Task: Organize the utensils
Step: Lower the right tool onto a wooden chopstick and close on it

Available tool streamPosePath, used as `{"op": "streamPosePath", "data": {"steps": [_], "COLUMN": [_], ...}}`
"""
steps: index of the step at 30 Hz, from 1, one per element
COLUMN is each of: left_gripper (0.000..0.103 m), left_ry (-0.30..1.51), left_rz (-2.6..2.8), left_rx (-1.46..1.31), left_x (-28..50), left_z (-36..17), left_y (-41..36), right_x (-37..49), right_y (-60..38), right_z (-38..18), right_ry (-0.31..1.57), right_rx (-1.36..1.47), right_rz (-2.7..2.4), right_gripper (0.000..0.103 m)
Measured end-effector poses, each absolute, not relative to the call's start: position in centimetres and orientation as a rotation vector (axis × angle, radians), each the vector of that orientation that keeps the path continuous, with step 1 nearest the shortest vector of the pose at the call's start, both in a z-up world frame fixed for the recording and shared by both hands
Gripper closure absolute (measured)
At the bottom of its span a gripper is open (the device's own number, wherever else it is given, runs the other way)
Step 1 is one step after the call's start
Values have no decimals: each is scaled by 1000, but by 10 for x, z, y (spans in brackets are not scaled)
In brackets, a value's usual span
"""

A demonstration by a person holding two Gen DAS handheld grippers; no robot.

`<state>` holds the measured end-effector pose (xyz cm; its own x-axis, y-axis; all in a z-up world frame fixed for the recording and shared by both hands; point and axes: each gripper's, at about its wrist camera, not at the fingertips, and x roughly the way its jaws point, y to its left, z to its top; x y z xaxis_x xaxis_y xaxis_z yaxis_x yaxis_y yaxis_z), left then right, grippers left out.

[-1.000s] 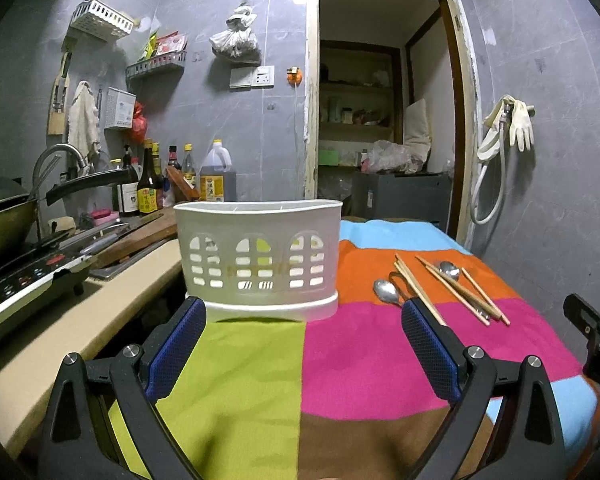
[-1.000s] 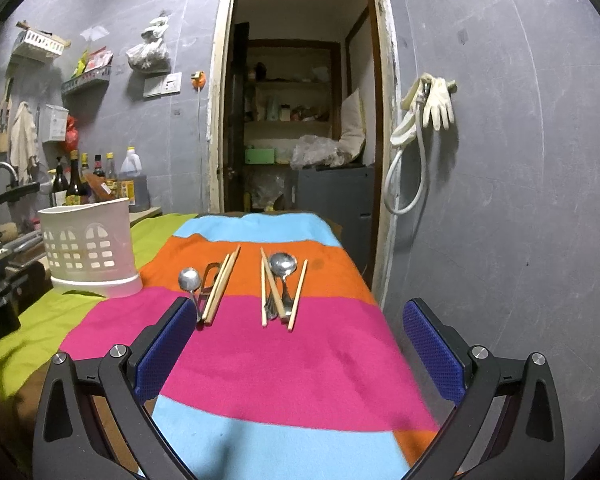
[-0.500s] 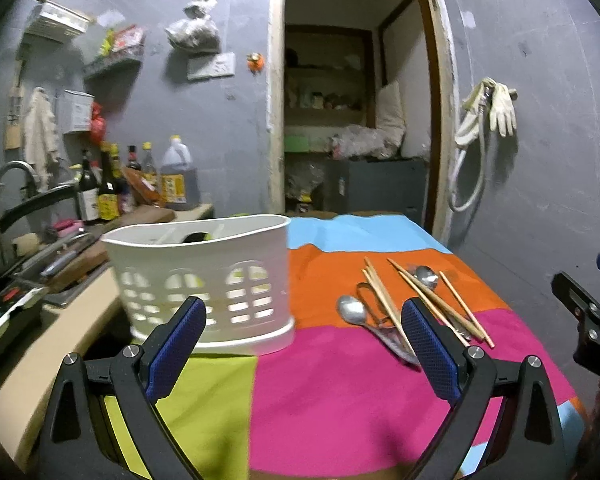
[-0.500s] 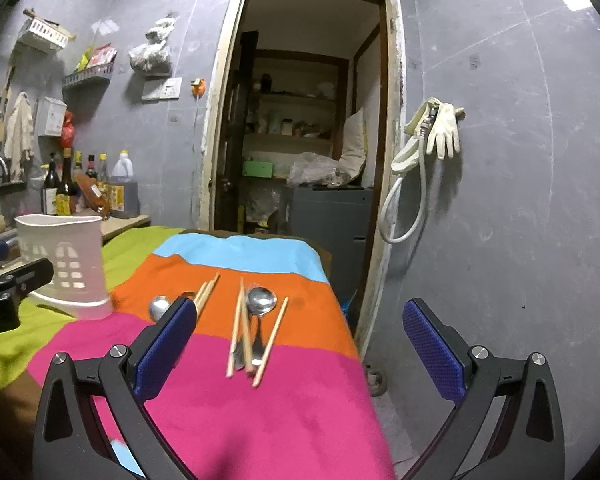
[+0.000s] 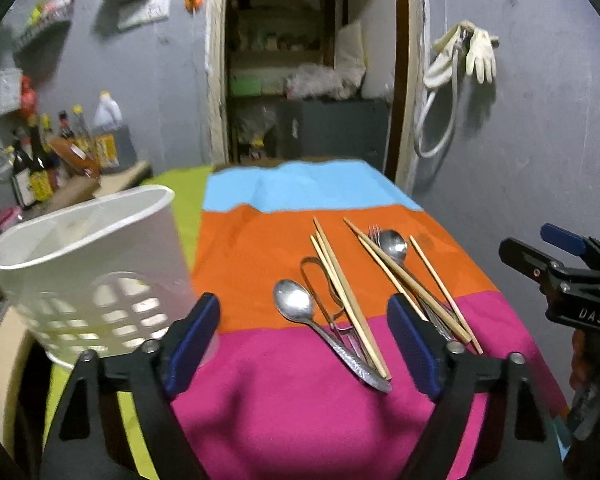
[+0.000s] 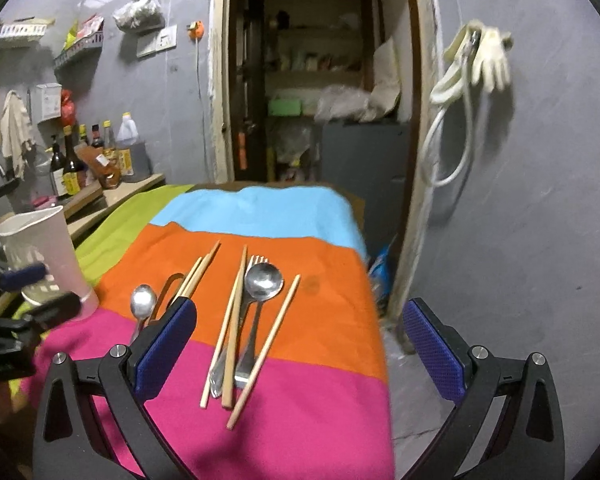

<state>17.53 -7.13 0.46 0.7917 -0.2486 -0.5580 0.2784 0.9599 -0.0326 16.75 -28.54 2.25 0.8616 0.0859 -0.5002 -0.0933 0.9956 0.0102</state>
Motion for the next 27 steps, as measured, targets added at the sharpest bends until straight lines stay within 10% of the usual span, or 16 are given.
{"op": "streamPosePath", "data": {"steps": [11,27], "left_gripper": [69,70], "left_ry": [781,907], "left_rz": [-242,-218], "left_rx": [79,39], "left_x": [227,268], "left_z": [-24,-46], "left_y": [-81,-74], "right_x": [225,259], "right_y": [-294,-295], "right_z": [-10,-34], "right_ry": [761,895], "right_rx": [74,127], "right_rz": [142,199], "right_gripper": [48,74]}}
